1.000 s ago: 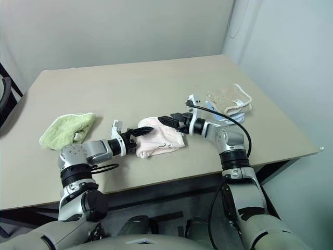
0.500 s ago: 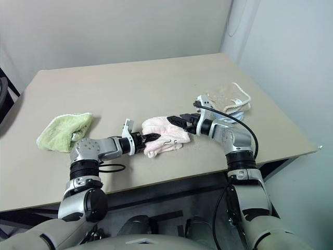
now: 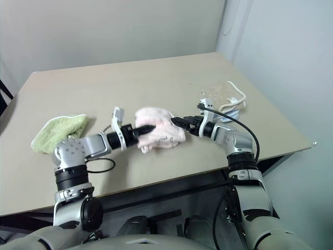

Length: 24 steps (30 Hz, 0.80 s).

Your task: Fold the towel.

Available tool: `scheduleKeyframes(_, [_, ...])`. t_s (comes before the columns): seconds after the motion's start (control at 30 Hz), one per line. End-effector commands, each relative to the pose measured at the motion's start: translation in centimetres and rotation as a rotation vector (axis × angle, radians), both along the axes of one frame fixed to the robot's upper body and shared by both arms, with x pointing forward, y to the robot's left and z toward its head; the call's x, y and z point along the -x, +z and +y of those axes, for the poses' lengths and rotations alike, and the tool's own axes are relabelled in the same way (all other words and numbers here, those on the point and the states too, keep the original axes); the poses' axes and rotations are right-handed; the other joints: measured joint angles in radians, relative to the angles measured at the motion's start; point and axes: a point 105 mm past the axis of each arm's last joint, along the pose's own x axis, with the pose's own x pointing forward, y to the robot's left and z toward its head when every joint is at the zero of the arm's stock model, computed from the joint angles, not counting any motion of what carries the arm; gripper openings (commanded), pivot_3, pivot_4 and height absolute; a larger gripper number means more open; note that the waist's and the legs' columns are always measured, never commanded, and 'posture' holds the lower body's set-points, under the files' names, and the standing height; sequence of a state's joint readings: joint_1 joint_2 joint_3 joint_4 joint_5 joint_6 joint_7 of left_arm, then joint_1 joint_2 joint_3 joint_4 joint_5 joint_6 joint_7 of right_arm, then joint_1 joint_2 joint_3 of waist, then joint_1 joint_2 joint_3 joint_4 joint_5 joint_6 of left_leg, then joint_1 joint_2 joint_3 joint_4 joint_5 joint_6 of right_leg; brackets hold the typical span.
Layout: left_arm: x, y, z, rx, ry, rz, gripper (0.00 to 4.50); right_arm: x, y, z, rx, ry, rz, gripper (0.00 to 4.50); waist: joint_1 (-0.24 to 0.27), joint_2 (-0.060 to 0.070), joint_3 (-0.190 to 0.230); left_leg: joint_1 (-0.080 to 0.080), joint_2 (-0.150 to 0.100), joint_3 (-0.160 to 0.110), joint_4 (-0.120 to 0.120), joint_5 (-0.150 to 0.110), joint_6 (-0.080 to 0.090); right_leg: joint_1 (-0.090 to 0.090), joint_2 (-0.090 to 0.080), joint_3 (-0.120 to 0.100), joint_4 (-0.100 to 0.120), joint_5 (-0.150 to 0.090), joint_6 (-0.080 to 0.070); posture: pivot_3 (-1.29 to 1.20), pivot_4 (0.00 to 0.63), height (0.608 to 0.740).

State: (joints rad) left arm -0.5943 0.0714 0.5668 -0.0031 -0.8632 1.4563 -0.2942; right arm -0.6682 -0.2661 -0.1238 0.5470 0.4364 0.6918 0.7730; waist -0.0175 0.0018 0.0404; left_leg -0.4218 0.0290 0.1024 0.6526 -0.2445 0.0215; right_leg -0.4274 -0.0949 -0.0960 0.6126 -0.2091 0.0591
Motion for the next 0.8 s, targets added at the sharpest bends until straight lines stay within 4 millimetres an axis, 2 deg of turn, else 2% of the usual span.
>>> scheduleKeyframes(0.03, [-0.5, 5.6, 3.5, 0.003, 0.168, -0.182, 0.06, -0.6, 0.9, 0.7, -0.023, 0.007, -0.042, 4.5, -0.006, 0.0, 0.0, 0.0, 0.0, 0.0, 0.0, 0.0, 0.0, 0.0, 0.001, 0.0, 0.0, 0.0, 0.0, 0.0, 0.0, 0.74])
scheduleKeyframes(0.23, [-1.1, 10.8, 10.8, -0.017, 0.53, -0.255, 0.06, -0.7, 0.4, 2.2, 0.001, 0.067, -0.048, 4.5, -0.013, -0.002, 0.002, 0.001, 0.002, -0.001, -0.001, 0.001, 0.0, 0.0, 0.005, 0.001, 0.001, 0.002, 0.004, 0.0, 0.0, 0.74])
scheduleKeyframes(0.33, [-0.2, 13.7, 15.4, 0.035, 0.687, -0.306, 0.06, -0.7, 0.2, 3.1, 0.014, 0.109, -0.048, 4.5, -0.024, -0.005, 0.004, 0.001, 0.003, -0.001, -0.001, 0.001, -0.002, 0.0, 0.006, 0.001, 0.001, 0.002, 0.004, 0.0, 0.0, 0.74])
scheduleKeyframes(0.4, [0.6, 14.4, 18.0, 0.059, 0.78, -0.299, 0.06, -0.6, 0.1, 3.7, 0.031, 0.137, -0.053, 4.5, -0.027, -0.005, 0.004, 0.001, 0.003, -0.001, -0.001, 0.001, -0.002, 0.0, 0.006, 0.001, 0.001, 0.002, 0.004, 0.0, 0.0, 0.74])
scheduleKeyframes(0.57, [3.0, 13.3, 22.2, 0.069, 0.908, -0.269, 0.06, -0.5, 0.2, 4.5, 0.029, 0.188, -0.056, 4.5, -0.027, -0.005, 0.004, 0.003, 0.003, 0.0, -0.002, 0.001, -0.005, 0.0, 0.006, 0.002, 0.002, 0.002, 0.004, 0.0, 0.0, 0.74])
scheduleKeyframes(0.67, [5.9, 9.4, 26.0, 0.107, 1.026, -0.182, 0.06, -0.5, 0.0, 4.7, 0.053, 0.214, -0.052, 4.5, -0.029, -0.005, 0.004, 0.004, 0.003, 0.0, -0.003, 0.001, -0.008, 0.0, 0.006, 0.003, 0.002, 0.003, 0.003, 0.0, 0.0, 0.74])
scheduleKeyframes(0.8, [8.4, 5.9, 28.1, 0.092, 1.088, -0.101, 0.06, -0.6, 0.1, 4.7, 0.067, 0.235, -0.05, 4.5, -0.03, -0.012, 0.003, 0.008, 0.004, 0.003, -0.005, 0.001, -0.009, 0.001, 0.006, 0.005, 0.003, 0.003, 0.003, 0.0, 0.0, 0.74])
